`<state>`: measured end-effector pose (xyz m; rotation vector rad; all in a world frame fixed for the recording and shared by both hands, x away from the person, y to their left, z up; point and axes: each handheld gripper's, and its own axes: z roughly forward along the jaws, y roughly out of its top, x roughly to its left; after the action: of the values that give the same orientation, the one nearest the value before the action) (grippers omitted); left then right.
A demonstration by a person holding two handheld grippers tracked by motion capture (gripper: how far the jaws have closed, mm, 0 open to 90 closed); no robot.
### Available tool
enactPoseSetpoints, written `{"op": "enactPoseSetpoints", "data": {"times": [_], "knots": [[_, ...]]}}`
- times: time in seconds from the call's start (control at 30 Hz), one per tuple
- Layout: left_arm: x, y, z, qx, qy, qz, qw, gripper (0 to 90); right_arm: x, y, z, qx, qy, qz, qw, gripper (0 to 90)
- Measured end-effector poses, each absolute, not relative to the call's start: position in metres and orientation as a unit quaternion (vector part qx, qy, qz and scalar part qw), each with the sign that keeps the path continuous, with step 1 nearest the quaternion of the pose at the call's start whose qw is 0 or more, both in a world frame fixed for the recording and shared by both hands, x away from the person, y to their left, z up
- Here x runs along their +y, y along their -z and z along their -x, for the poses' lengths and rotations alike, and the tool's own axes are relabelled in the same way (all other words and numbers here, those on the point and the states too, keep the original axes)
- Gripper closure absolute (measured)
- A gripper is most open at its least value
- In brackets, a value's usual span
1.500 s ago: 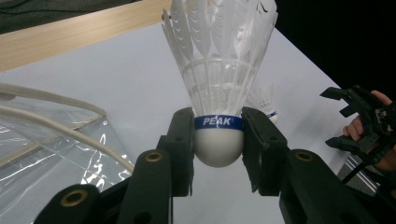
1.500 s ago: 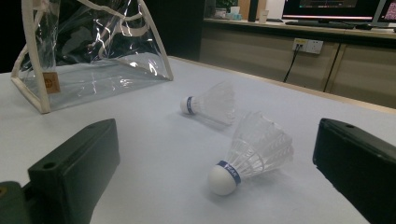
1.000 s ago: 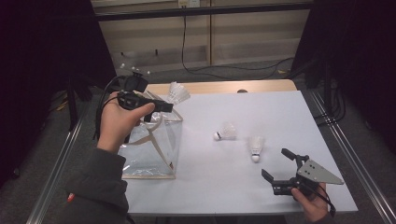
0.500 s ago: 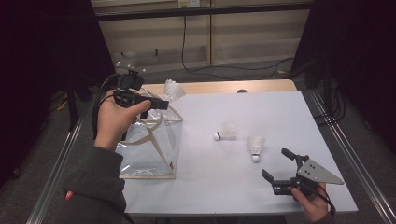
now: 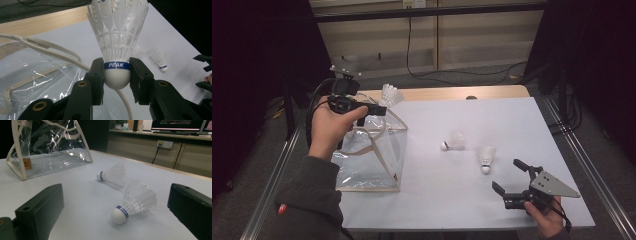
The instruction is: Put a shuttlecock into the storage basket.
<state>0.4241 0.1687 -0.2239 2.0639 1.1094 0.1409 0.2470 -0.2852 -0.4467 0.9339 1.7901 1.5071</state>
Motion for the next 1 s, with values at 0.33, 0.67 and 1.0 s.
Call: {"op": "enactPoseSetpoints", "data": {"times": [0.33, 0.67, 1.0], "knots": [[0.177, 0.224, -0.427, 0.447, -0.06, -0.806, 0.385, 65.7, -0.285, 0.447, -0.247, 0.677, -0.569, -0.353, 0.306, 0.3], [0.184, 0.224, -0.429, 0.457, -0.065, -0.798, 0.387, 65.7, -0.286, 0.447, -0.247, 0.677, -0.569, -0.353, 0.307, 0.3], [0.19, 0.224, -0.431, 0.465, -0.072, -0.793, 0.386, 65.7, -0.286, 0.446, -0.247, 0.677, -0.568, -0.352, 0.308, 0.3]]}}
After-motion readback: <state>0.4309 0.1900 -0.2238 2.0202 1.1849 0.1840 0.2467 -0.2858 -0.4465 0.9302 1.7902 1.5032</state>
